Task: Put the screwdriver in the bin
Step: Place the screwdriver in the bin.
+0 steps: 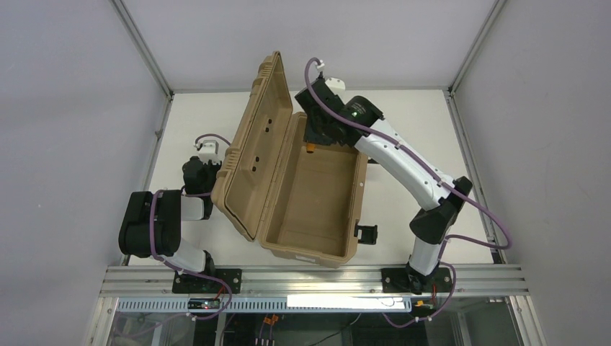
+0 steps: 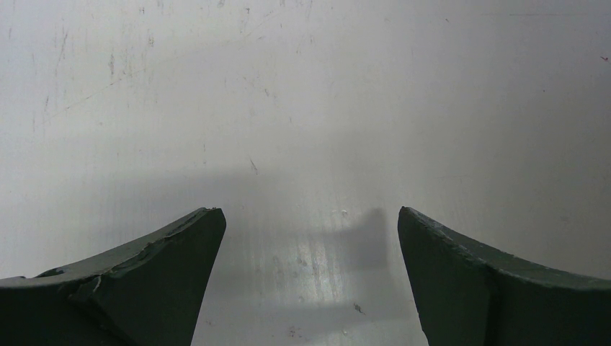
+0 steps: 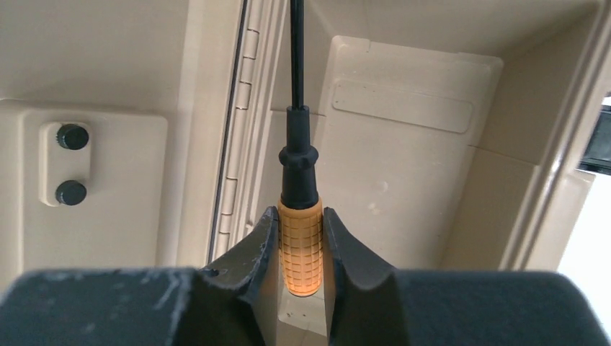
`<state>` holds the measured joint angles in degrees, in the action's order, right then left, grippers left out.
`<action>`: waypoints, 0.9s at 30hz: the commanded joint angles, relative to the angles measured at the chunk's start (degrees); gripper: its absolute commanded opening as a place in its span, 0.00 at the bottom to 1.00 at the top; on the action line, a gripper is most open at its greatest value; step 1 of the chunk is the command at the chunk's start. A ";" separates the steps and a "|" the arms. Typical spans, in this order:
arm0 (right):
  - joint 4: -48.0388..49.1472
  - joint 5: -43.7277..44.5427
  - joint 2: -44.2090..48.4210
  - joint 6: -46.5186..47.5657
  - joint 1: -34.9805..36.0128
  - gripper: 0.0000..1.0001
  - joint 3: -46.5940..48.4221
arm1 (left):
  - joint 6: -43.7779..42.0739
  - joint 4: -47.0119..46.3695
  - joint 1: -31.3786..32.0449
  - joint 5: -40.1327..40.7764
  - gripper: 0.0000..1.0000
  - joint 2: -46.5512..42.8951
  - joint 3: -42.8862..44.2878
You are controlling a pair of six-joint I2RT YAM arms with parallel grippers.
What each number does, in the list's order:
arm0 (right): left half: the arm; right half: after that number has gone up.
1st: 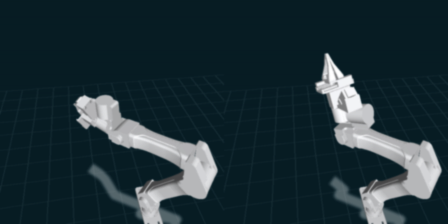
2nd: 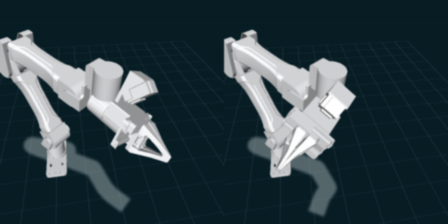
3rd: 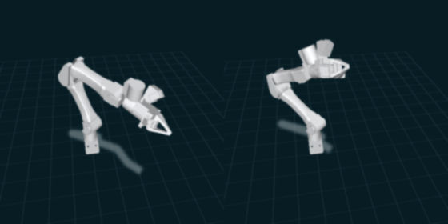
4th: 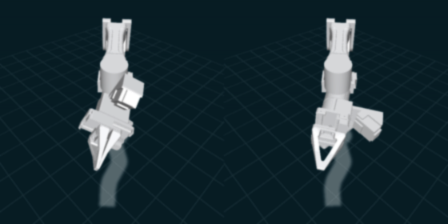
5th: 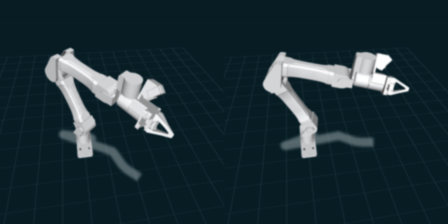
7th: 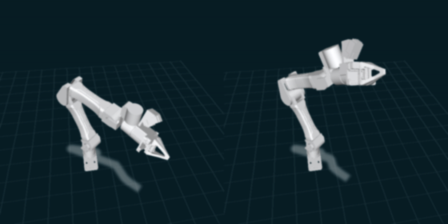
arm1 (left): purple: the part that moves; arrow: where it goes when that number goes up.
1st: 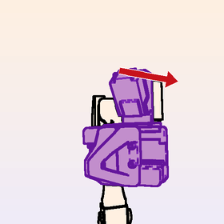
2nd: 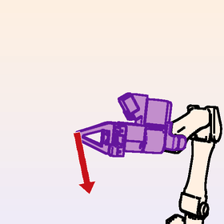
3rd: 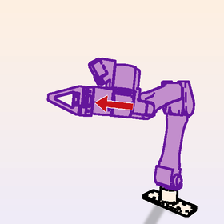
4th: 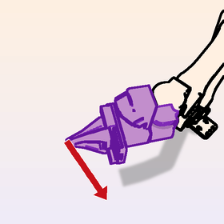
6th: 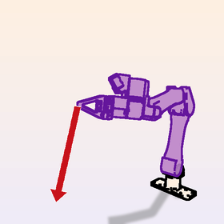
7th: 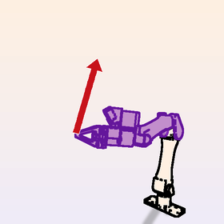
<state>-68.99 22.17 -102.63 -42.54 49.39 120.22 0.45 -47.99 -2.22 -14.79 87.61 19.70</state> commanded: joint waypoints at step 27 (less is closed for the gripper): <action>28.47 2.47 -7.23 -10.67 5.57 0.06 -40.37 | -0.56 -1.66 0.27 0.42 0.99 -1.14 0.60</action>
<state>-46.06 23.97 -108.81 -50.39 54.37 80.60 0.45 -47.99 -2.22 -14.79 87.61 19.70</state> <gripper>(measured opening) 0.231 0.992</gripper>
